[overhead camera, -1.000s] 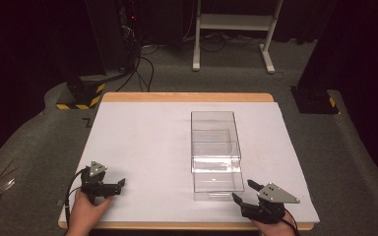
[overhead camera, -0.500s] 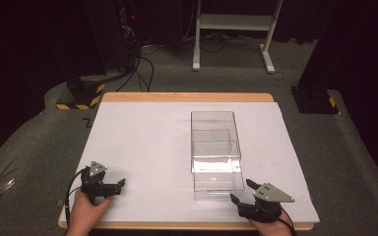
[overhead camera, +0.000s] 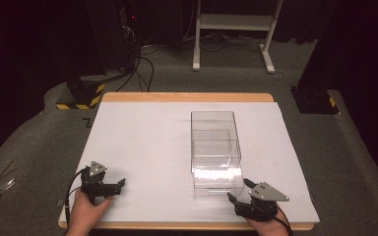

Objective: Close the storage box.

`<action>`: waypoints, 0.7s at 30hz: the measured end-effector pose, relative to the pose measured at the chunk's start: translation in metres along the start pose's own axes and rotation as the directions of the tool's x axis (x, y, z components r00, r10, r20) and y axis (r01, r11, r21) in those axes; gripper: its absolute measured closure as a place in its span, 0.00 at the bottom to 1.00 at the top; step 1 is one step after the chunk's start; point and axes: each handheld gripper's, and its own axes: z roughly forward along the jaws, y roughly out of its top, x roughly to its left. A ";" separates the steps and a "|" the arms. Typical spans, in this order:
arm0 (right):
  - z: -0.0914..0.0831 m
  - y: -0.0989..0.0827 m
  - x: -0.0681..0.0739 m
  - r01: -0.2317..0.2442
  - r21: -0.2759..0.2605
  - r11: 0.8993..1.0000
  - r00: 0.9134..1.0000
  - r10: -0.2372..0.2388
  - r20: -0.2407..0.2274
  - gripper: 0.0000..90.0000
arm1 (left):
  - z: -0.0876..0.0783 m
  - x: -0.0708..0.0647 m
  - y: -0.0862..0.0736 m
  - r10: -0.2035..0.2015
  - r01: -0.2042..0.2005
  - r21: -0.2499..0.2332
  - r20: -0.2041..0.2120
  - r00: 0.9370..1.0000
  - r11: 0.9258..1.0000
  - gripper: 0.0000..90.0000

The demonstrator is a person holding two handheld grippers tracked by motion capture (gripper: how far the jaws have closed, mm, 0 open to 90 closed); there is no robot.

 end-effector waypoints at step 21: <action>0.004 0.004 0.000 0.008 -0.022 1.000 1.000 -0.008 0.029 0.37 | 0.000 0.000 0.000 -0.001 0.001 0.000 0.000 1.000 1.000 0.01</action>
